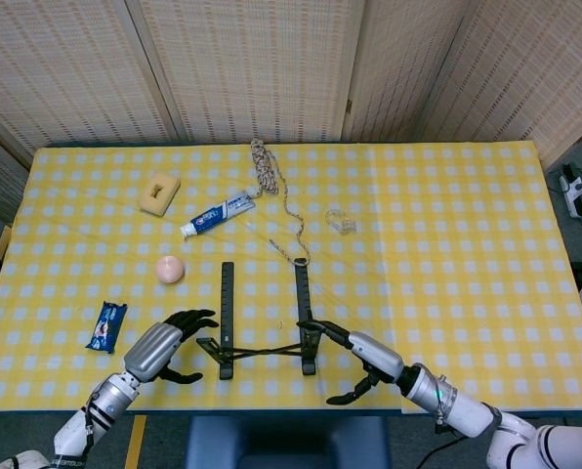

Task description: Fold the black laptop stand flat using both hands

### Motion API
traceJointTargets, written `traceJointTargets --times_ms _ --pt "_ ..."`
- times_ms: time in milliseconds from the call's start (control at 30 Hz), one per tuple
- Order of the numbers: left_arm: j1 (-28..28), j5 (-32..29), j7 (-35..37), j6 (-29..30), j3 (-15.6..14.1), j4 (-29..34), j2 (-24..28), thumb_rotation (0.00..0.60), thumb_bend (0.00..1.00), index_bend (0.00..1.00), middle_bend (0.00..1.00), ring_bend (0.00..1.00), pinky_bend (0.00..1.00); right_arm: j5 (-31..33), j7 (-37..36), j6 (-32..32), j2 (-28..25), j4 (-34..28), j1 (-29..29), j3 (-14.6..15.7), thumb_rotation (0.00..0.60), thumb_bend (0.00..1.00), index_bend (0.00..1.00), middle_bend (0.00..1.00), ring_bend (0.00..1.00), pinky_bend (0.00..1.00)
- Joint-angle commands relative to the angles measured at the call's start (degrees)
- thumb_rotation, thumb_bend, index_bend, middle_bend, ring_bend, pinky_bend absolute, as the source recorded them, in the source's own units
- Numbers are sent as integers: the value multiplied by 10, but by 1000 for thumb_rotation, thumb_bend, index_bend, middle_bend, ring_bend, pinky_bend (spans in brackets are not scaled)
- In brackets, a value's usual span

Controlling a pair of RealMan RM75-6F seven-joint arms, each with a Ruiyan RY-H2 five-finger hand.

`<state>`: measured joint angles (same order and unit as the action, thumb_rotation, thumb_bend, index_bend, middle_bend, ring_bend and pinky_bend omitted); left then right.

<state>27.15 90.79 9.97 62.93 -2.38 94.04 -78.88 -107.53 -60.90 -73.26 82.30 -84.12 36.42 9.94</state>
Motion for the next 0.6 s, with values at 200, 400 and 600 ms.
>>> traceJointTargets --times_ms 200,400,600 --pt "-10 -16 -53 14 6 -16 -52 600 204 352 242 226 247 -3 22 -1 -4 -12 1 12 600 167 68 86 76 0" --pt "-10 -23 -54 17 12 -25 -78 600 205 396 273 249 258 -6 35 -3 -3 -16 -2 22 600 166 68 86 76 0" --pt "-9 -28 -57 21 20 -37 -97 600 219 429 302 270 273 -7 39 -6 -3 -19 -4 30 600 167 68 86 76 0"
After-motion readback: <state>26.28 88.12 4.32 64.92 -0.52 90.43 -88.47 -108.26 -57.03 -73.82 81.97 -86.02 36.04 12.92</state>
